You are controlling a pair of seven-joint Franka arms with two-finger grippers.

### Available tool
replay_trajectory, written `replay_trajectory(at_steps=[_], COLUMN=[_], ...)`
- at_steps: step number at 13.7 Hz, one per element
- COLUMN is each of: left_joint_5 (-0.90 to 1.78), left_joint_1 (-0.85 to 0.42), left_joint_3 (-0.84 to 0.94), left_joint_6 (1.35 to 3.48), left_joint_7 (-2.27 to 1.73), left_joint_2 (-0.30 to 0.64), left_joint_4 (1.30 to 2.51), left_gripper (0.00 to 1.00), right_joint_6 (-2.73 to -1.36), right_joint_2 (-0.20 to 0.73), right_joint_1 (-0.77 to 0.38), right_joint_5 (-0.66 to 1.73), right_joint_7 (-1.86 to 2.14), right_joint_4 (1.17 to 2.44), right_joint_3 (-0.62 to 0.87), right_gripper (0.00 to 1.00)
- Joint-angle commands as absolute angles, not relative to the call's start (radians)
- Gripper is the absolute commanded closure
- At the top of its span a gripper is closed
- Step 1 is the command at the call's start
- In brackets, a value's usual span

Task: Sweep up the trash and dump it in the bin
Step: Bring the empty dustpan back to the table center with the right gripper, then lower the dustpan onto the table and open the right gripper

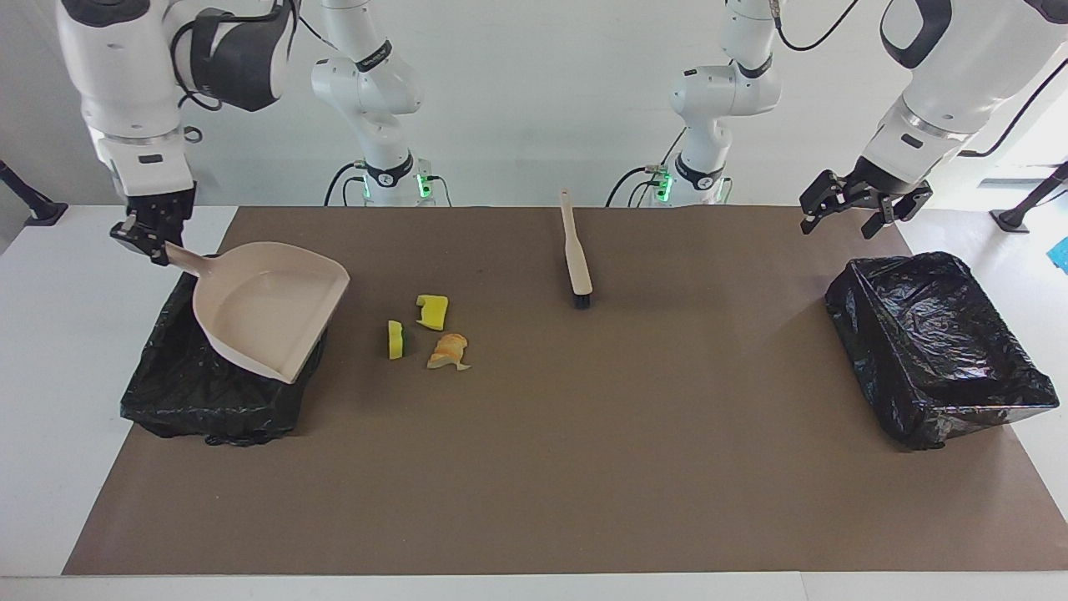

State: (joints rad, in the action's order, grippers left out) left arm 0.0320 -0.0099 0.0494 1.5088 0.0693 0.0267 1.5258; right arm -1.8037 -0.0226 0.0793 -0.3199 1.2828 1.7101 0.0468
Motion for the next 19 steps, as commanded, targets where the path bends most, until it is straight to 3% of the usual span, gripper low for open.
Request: replay_trajectory(at_steps=[1, 5, 10, 15, 19], left_joint_5=[-0.011, -0.009, -0.008, -0.008, -0.008], left_joint_1=[-0.020, -0.015, -0.006, -0.008, -0.005], left_joint_3=[0.049, 0.049, 0.048, 0.048, 0.046], left_joint_6=[1.538, 1.546, 1.540, 1.540, 1.540], left_joint_7=[0.118, 0.115, 0.109, 0.109, 0.109], left_joint_2=[-0.023, -0.034, -0.028, -0.028, -0.028], left_joint_4=[1.597, 1.614, 1.601, 1.601, 1.601], left_gripper=[0.00, 0.00, 0.00, 0.00, 0.00], right_joint_6=[-1.772, -1.772, -1.746, -1.834, -1.930], right_joint_2=[-0.017, 0.090, 0.331, 0.538, 0.629], right_joint_1=[-0.049, -0.164, -0.363, -0.478, -0.506], right_joint_5=[-0.276, -0.143, -0.086, -0.044, -0.046], right_joint_7=[1.008, 0.540, -0.099, -0.509, -0.647], right_joint_4=[1.706, 1.648, 1.422, 1.266, 1.252], right_joint_3=[0.049, 0.055, 0.069, 0.095, 0.143], right_gripper=[1.00, 1.00, 1.00, 1.00, 1.00])
